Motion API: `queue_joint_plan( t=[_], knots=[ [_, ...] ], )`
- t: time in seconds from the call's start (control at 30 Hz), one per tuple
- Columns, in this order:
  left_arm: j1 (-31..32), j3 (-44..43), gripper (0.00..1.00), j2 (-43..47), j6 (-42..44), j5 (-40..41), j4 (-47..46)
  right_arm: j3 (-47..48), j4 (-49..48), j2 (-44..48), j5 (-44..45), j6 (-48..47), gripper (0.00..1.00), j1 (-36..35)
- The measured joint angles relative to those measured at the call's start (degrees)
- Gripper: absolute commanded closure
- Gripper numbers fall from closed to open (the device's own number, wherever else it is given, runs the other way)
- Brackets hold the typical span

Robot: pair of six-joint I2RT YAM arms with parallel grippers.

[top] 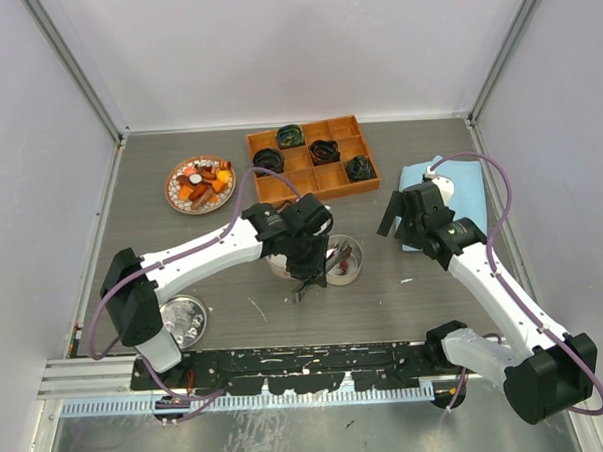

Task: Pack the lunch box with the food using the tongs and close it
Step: Place the fake food in the packing box.

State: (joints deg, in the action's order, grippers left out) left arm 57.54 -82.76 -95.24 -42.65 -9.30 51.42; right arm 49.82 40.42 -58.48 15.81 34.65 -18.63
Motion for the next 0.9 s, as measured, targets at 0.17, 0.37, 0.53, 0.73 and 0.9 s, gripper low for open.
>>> queue_joint_plan(
  t=[0.17, 0.37, 0.53, 0.73, 0.9],
  knots=[
    [0.24, 0.11, 0.83, -1.68, -0.31, -0.92, -1.05, 0.0, 0.0, 0.0, 0.07, 0.0, 0.0, 0.0],
    [0.57, 0.33, 0.67, -2.25, -0.57, -1.73, -1.46, 0.0, 0.0, 0.0, 0.22, -0.02, 0.0, 0.0],
    [0.57, 0.33, 0.63, -2.25, -1.16, -2.47, -2.4, 0.0, 0.0, -0.02, 0.22, -0.02, 0.0, 0.0],
    [0.59, 0.33, 0.61, -2.25, -1.25, -3.04, -2.56, 0.0, 0.0, -0.02, 0.22, 0.0, 0.0, 0.0],
    [0.59, 0.04, 0.61, -2.25, -1.16, -2.6, -1.79, 0.0, 0.0, -0.02, 0.24, -0.02, 0.0, 0.02]
  ],
)
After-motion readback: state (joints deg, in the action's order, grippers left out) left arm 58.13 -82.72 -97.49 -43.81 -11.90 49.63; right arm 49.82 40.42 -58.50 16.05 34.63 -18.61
